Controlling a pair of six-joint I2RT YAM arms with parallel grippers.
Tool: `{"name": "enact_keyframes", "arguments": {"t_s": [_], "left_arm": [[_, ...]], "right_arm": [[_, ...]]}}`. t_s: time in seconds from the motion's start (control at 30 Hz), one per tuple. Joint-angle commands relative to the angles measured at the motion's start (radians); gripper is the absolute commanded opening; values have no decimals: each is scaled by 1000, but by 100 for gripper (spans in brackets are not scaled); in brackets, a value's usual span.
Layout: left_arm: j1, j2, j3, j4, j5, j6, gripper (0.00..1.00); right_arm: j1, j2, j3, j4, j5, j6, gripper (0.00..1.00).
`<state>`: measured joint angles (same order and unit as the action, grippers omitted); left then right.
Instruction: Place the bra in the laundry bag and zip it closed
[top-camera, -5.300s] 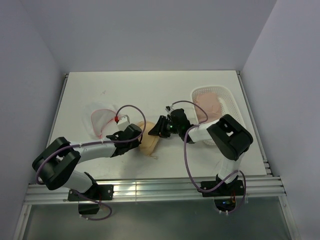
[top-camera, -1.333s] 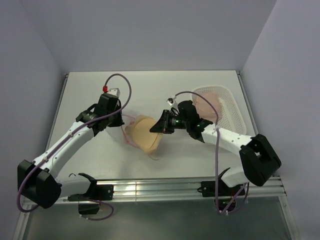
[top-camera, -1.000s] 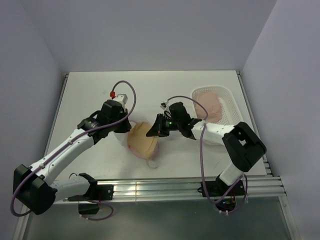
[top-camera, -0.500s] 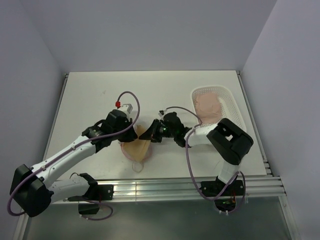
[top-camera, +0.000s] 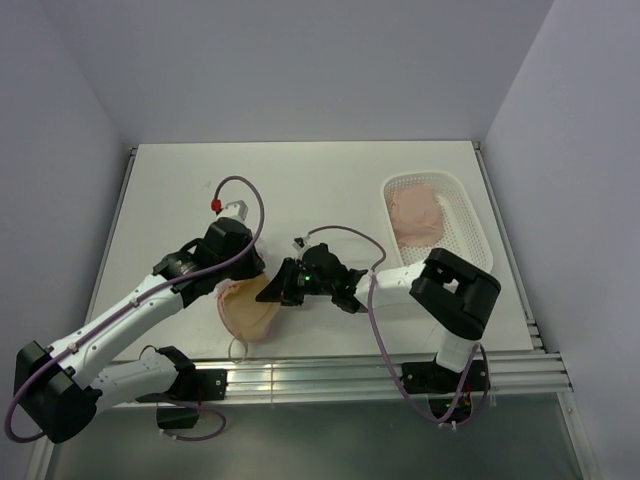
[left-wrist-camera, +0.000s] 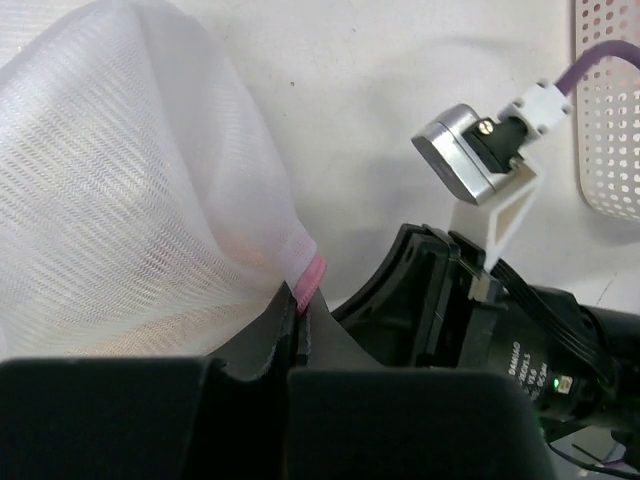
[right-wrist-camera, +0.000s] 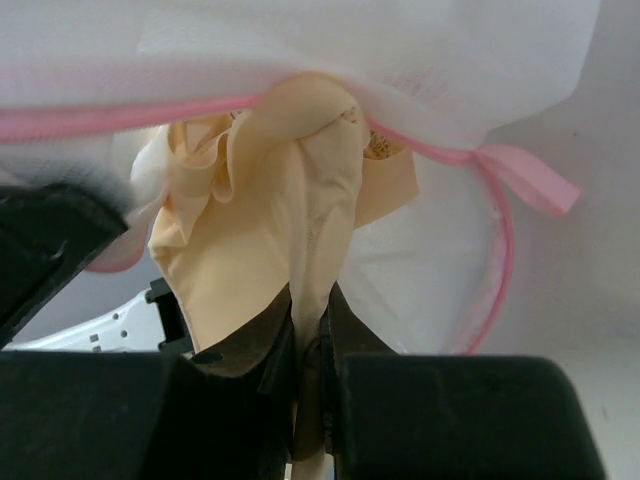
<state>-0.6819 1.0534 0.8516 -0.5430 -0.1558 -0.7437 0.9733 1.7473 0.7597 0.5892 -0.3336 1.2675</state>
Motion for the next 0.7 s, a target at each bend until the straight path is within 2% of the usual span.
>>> {"name": "enact_keyframes", "arguments": {"t_s": [0.0, 0.17, 0.33, 0.53, 0.67], "left_arm": [[-5, -19, 14, 15, -25, -52, 0], [-7, -27, 10, 23, -15, -54, 0], [-16, -26, 7, 66, 62, -40, 0], [-38, -36, -5, 78, 125, -43, 0], [-44, -78, -39, 60, 119, -71, 0]], "right_arm": [[13, -77, 0, -20, 82, 7, 0], [24, -98, 35, -42, 53, -25, 0], [41, -68, 101, -77, 38, -54, 0], [16, 3, 148, -39, 56, -13, 0], [-4, 30, 150, -25, 106, 33, 0]]}}
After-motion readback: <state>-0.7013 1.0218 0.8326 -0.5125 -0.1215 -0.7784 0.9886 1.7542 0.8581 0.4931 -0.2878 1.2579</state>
